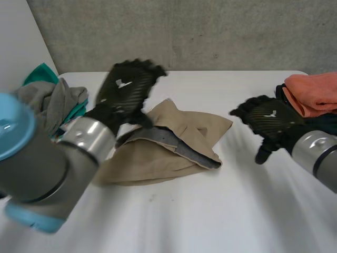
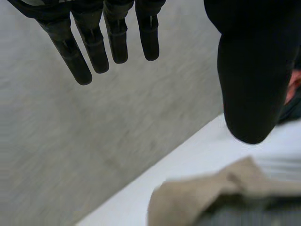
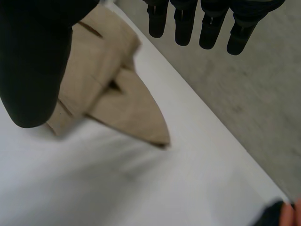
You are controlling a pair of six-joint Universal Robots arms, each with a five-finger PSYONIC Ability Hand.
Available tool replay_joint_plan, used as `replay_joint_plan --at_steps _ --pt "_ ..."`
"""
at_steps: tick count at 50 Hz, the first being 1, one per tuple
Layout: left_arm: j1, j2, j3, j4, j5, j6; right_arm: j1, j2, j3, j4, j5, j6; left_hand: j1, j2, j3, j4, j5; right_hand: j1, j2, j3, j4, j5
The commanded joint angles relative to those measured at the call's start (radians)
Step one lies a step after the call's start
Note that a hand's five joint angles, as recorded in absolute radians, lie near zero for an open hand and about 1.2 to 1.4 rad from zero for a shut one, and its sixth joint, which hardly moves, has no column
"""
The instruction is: Fold the laundry.
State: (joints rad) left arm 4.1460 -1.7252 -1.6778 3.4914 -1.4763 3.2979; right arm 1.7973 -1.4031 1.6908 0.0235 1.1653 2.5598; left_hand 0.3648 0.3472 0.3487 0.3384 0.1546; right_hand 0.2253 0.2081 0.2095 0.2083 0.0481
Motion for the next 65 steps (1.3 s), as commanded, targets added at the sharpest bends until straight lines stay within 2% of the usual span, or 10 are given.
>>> replay_joint_plan --at_steps 1,6,18,27,31,35,47,56,59,65 --pt "0.077 0.088 -0.221 -0.055 -0.097 0.009 0.172 0.015 0.018 -0.023 -0.012 -0.055 0.06 0.078 0.076 0.087 0.096 -0.051 -0.034 -0.035 -0.034 -0.048" --pt "0.154 0.078 -0.327 -0.074 -0.107 0.016 0.3 0.104 0.04 -0.079 0.008 -0.231 0.136 0.154 0.153 0.163 0.172 0.006 0.024 0.022 0.023 0.009" --pt "0.183 -0.103 -0.301 -0.065 -0.096 0.016 0.304 0.324 -0.045 -0.243 0.039 -0.466 0.23 0.248 0.246 0.257 0.266 0.018 0.035 0.034 0.035 0.021" --pt "0.181 -0.183 -0.232 -0.052 -0.07 0.017 0.303 0.453 -0.141 -0.298 0.066 -0.483 1.031 1.049 1.047 1.058 1.067 0.135 0.153 0.151 0.152 0.138" --pt "0.178 -0.174 -0.218 -0.032 -0.078 0.019 0.301 0.507 -0.192 -0.329 0.073 -0.526 1.031 1.049 1.048 1.058 1.067 0.407 0.425 0.423 0.424 0.41" --pt "0.178 -0.122 -0.198 -0.037 -0.082 0.02 0.268 0.51 -0.24 -0.347 0.085 -0.546 1.031 1.049 1.048 1.058 1.067 1.17 1.187 1.186 1.187 1.173" --pt "0.177 0.157 -0.09 -0.075 -0.079 0.016 0.214 0.228 -0.287 -0.32 0.146 -0.304 1.031 1.049 1.048 1.058 1.067 1.171 1.188 1.187 1.188 1.174" --pt "0.155 0.26 0.015 -0.126 -0.07 0.008 0.113 0.055 -0.404 0.021 0.183 -0.095 1.031 1.049 1.048 1.058 1.067 1.171 1.188 1.187 1.188 1.174" --pt "0.148 0.214 0.0 -0.127 -0.07 0.008 0.116 0.058 -0.378 0.12 0.181 -0.014 1.031 1.049 1.048 1.058 1.067 0.434 0.451 0.449 0.451 0.436" --pt "0.116 0.151 -0.022 -0.127 -0.071 0.015 0.119 0.041 -0.177 0.164 0.168 0.19 1.031 1.049 1.048 1.058 1.067 0.221 0.238 0.237 0.238 0.224"
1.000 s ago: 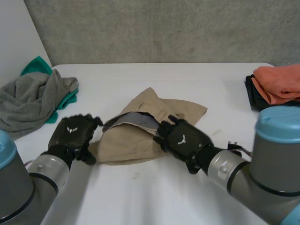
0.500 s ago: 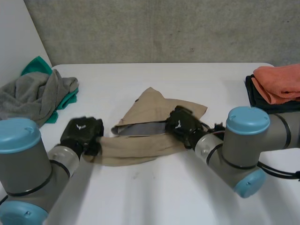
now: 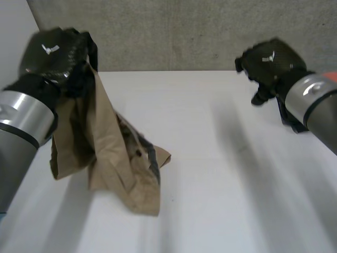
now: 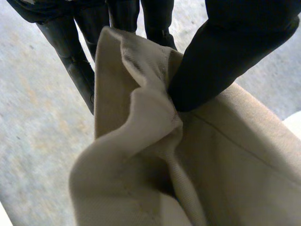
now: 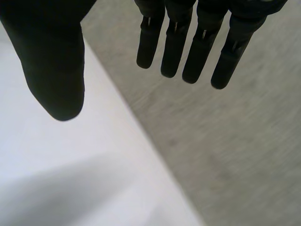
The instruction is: Fold the laundry.
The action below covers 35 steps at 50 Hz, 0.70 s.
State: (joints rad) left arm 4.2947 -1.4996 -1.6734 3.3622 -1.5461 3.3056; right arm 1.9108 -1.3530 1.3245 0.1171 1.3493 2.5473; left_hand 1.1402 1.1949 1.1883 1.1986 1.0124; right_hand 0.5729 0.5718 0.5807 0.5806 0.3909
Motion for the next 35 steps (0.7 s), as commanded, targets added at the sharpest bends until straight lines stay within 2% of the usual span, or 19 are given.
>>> replay_joint_plan --at_steps 1,6,11,14,23,27,35 --pt "-0.041 -0.077 -0.023 0.003 -0.002 0.008 0.007 -0.014 0.214 0.073 -0.019 0.235 0.256 0.201 0.208 0.198 0.209 -0.141 -0.14 -0.149 -0.149 -0.134" --pt "-0.05 -0.079 0.006 0.005 -0.002 0.006 0.059 -0.048 0.364 0.056 -0.073 0.425 0.256 0.201 0.208 0.198 0.209 -0.244 -0.243 -0.252 -0.252 -0.237" --pt "-0.065 -0.073 0.084 -0.004 -0.003 0.003 0.106 -0.041 0.397 0.042 -0.091 0.557 0.256 0.201 0.208 0.198 0.209 -0.338 -0.337 -0.346 -0.346 -0.331" --pt "-0.102 -0.077 0.17 -0.023 -0.005 0.0 0.12 -0.031 0.384 0.009 -0.085 0.617 0.256 0.201 0.208 0.198 0.209 -0.368 -0.366 -0.375 -0.375 -0.36" --pt "-0.194 -0.206 0.452 -0.076 -0.04 -0.003 0.113 -0.021 0.355 -0.071 -0.084 0.66 0.256 0.201 0.208 0.198 0.209 -0.385 -0.384 -0.393 -0.393 -0.378" --pt "-0.234 -0.243 0.491 -0.089 -0.069 0.002 0.119 -0.021 0.36 -0.07 -0.091 0.683 0.256 0.201 0.208 0.198 0.209 -0.398 -0.397 -0.406 -0.406 -0.391" --pt "-0.245 -0.31 0.483 -0.092 -0.08 -0.001 0.166 -0.011 0.377 -0.073 -0.091 0.769 0.256 0.201 0.208 0.198 0.209 -0.388 -0.387 -0.396 -0.396 -0.381"
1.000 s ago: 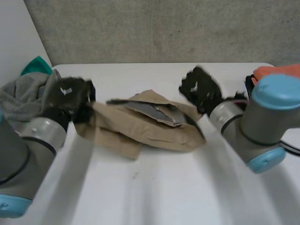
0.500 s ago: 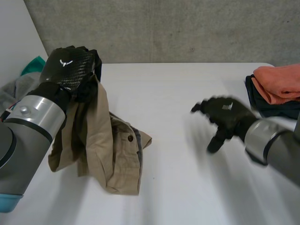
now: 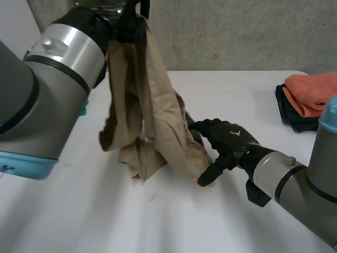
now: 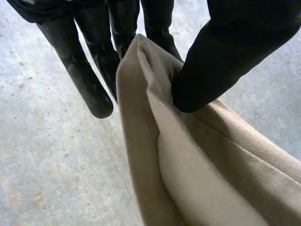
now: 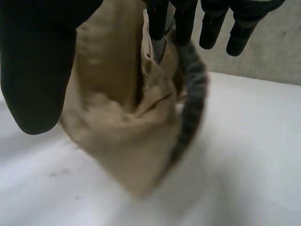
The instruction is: Fold the laundry.
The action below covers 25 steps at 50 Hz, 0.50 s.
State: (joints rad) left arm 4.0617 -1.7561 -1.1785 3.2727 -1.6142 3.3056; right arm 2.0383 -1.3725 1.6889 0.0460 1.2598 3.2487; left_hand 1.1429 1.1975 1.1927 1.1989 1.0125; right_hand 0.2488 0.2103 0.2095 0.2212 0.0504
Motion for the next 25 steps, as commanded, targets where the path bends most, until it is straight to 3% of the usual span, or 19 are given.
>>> replay_joint_plan --at_steps 1,8,12,17,20,25 --pt "-0.013 -0.059 -0.012 -0.004 -0.013 -0.003 0.043 0.013 0.014 -0.005 0.001 0.075 0.253 0.199 0.204 0.197 0.209 -0.061 -0.023 -0.022 -0.034 -0.037" --pt "-0.04 -0.072 -0.004 -0.002 -0.024 -0.009 0.094 0.206 -0.024 -0.112 0.058 0.086 0.253 0.199 0.204 0.197 0.209 -0.029 0.01 0.01 -0.001 -0.005" --pt "-0.038 -0.071 -0.004 -0.004 -0.041 -0.03 0.135 0.312 -0.089 -0.176 0.194 0.048 0.253 0.199 0.204 0.197 0.209 0.082 0.121 0.122 0.11 0.106" --pt "-0.038 -0.068 -0.012 -0.008 -0.043 -0.058 0.141 0.38 -0.161 -0.19 0.286 -0.006 0.253 0.199 0.204 0.197 0.209 0.478 0.517 0.518 0.506 0.502" --pt "-0.035 -0.066 -0.013 -0.018 -0.043 -0.063 0.143 0.378 -0.17 -0.19 0.28 -0.017 0.253 0.199 0.204 0.197 0.209 1.117 1.156 1.157 1.145 1.141" --pt "-0.03 -0.059 -0.015 -0.033 -0.043 -0.063 0.134 0.343 -0.17 -0.192 0.263 -0.026 0.253 0.199 0.204 0.197 0.209 1.147 1.186 1.187 1.175 1.171"
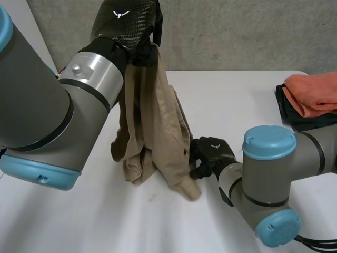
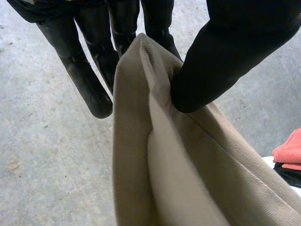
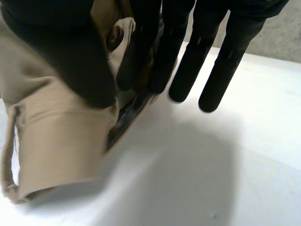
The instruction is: Fold the laundry.
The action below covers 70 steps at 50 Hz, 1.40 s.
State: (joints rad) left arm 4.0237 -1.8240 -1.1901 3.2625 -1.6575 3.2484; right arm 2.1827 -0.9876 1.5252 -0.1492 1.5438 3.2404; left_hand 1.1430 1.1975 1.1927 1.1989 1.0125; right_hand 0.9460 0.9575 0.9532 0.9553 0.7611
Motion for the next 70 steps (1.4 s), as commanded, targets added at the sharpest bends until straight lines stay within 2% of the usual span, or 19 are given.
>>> replay_joint_plan --at_steps 1,6,8,12,16,23,26,27,28,31,33,43,46,52,57,64,68,69,70 --pt "0.008 0.012 -0.005 -0.026 -0.001 -0.006 -0.012 -0.096 -0.005 0.005 -0.025 -0.027 0.253 0.199 0.204 0.197 0.209 0.45 0.439 0.443 0.441 0.461" --pt "0.052 0.077 -0.055 -0.046 -0.01 -0.004 -0.101 -0.308 -0.005 0.0 -0.039 -0.102 0.253 0.199 0.204 0.197 0.209 0.45 0.439 0.443 0.441 0.461" --pt "0.081 0.094 -0.088 -0.044 -0.005 0.001 -0.188 -0.35 -0.022 0.017 -0.063 -0.18 0.253 0.199 0.204 0.197 0.209 0.45 0.439 0.443 0.441 0.461" --pt "0.139 0.101 -0.172 -0.046 0.001 0.002 -0.271 -0.35 -0.065 0.039 -0.132 -0.278 0.253 0.199 0.204 0.197 0.209 0.45 0.439 0.443 0.441 0.461" --pt "0.162 0.083 -0.27 -0.035 0.002 0.001 -0.282 -0.278 -0.109 0.039 -0.14 -0.291 0.253 0.199 0.204 0.197 0.209 0.45 0.439 0.443 0.441 0.461" --pt "0.175 -0.121 -0.313 0.051 0.008 0.002 -0.27 -0.048 -0.218 0.048 -0.129 -0.298 0.253 0.199 0.204 0.197 0.209 0.45 0.439 0.443 0.441 0.461" --pt "0.173 -0.176 -0.309 0.057 0.005 0.008 -0.258 -0.014 -0.234 0.05 -0.116 -0.303 0.178 0.124 0.128 0.122 0.134 0.45 0.439 0.443 0.441 0.461" --pt "0.175 -0.182 -0.306 0.055 0.005 0.008 -0.248 -0.01 -0.237 0.053 -0.108 -0.306 0.07 0.015 0.02 0.014 0.026 0.364 0.353 0.357 0.355 0.374" --pt "0.175 -0.189 -0.309 0.054 0.005 0.008 -0.242 -0.013 -0.237 0.057 -0.105 -0.306 -0.164 -0.218 -0.214 -0.22 -0.208 0.105 0.093 0.097 0.095 0.115" --pt "0.17 -0.183 -0.319 0.054 0.005 0.008 -0.242 -0.039 -0.227 0.086 -0.113 -0.309 -0.424 -0.478 -0.474 -0.48 -0.468 -0.361 -0.372 -0.368 -0.37 -0.35" --pt "0.169 -0.157 -0.332 0.052 0.002 0.008 -0.247 -0.066 -0.227 0.121 -0.113 -0.318 -0.507 -0.561 -0.556 -0.563 -0.551 -0.423 -0.435 -0.43 -0.433 -0.413" --pt "0.169 0.06 -0.503 0.057 0.005 0.019 -0.256 -0.218 -0.171 0.424 -0.175 -0.457 -0.524 -0.579 -0.574 -0.58 -0.568 -0.503 -0.514 -0.51 -0.512 -0.492" --pt "0.166 0.118 -0.566 0.06 0.005 0.021 -0.261 -0.226 -0.104 0.451 -0.212 -0.513 -0.554 -0.608 -0.603 -0.609 -0.598 -0.509 -0.52 -0.516 -0.518 -0.498" --pt "0.173 0.137 -0.626 0.077 0.004 0.022 -0.264 -0.224 -0.01 0.395 -0.234 -0.518 -0.621 -0.676 -0.671 -0.677 -0.665 -0.576 -0.588 -0.583 -0.585 -0.566" --pt "0.184 0.089 -0.629 0.106 0.002 0.025 -0.258 -0.186 0.036 0.269 -0.235 -0.513 -0.615 -0.67 -0.665 -0.671 -0.659 -0.579 -0.591 -0.586 -0.588 -0.569" --pt "0.215 0.003 -0.623 0.109 0.005 0.073 -0.253 -0.04 0.032 0.125 -0.229 -0.493 -0.563 -0.617 -0.612 -0.619 -0.607 -0.55 -0.561 -0.557 -0.559 -0.54" --pt "0.215 -0.011 -0.629 0.109 0.007 0.111 -0.253 0.004 0.018 0.093 -0.226 -0.495 -0.237 -0.292 -0.287 -0.293 -0.281 -0.401 -0.412 -0.408 -0.41 -0.39" --pt "0.215 -0.011 -0.631 0.108 0.007 0.116 -0.253 0.009 0.012 0.079 -0.228 -0.495 -0.132 -0.187 -0.182 -0.188 -0.176 -0.162 -0.173 -0.169 -0.171 -0.151" --pt "0.213 -0.012 -0.632 0.105 0.007 0.122 -0.253 0.007 0.009 0.074 -0.228 -0.495 0.139 0.085 0.09 0.083 0.095 0.003 -0.008 -0.004 -0.006 0.014"
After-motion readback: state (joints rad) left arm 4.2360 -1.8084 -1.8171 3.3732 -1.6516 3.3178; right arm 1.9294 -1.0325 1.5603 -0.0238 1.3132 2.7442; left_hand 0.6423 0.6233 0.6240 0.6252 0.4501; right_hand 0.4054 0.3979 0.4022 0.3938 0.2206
